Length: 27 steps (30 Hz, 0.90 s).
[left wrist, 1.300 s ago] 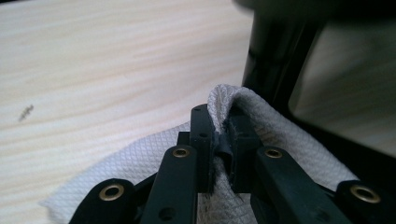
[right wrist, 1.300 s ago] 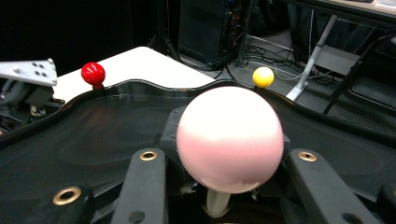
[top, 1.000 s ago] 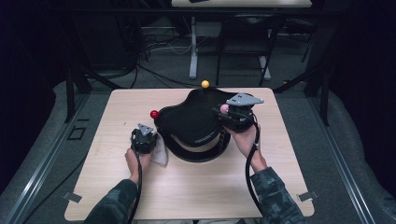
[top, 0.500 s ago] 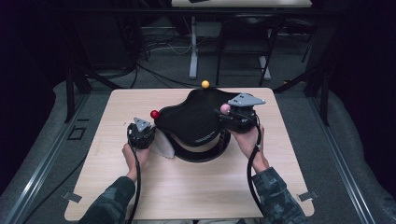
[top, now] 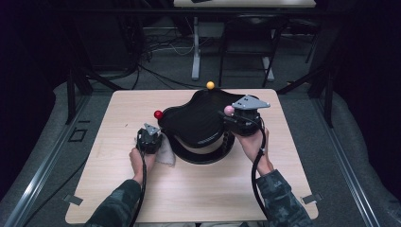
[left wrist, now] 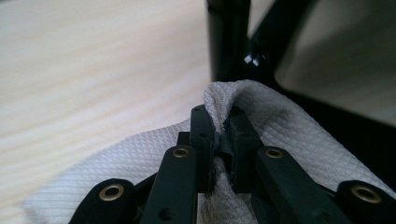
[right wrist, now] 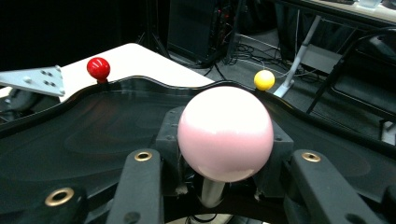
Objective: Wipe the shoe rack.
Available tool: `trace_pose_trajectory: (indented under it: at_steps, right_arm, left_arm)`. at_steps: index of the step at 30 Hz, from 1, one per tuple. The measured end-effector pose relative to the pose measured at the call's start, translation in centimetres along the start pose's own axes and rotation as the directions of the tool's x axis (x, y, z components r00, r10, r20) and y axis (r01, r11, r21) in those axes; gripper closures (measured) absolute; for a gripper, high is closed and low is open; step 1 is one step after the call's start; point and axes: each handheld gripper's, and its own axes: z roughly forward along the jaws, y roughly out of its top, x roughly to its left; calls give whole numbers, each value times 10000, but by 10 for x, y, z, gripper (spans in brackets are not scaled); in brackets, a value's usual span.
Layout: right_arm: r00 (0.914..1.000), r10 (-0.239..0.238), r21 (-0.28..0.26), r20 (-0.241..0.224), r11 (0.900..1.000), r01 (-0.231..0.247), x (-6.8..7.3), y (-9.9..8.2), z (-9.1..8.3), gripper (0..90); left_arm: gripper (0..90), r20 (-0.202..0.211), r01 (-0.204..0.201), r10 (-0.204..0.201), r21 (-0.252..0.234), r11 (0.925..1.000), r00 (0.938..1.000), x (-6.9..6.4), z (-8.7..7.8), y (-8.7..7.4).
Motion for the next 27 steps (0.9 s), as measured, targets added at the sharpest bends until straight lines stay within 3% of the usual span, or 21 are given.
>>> trace_pose_trajectory:
  at_steps: [10,16,20,27]
  right_arm:
    - [9992,116,7,389,9999,-116,0,1,-11,515]
    - [9975,33,90,705,10000,-39,6,2,-16,594]
    - [9936,-143,158,1117,9998,126,11,3,-15,599]
    - [9937,-325,145,1068,9994,311,10,2,-15,607]
  left_arm:
    - [827,181,346,-340,-344,9988,9993,15,-27,1]
    - [827,85,465,-461,-678,9966,9989,28,-51,-1]
    - [827,-1,575,-577,-820,9950,9983,36,-63,-5]
    - [827,-30,828,-835,-959,9919,9965,46,-74,-9]
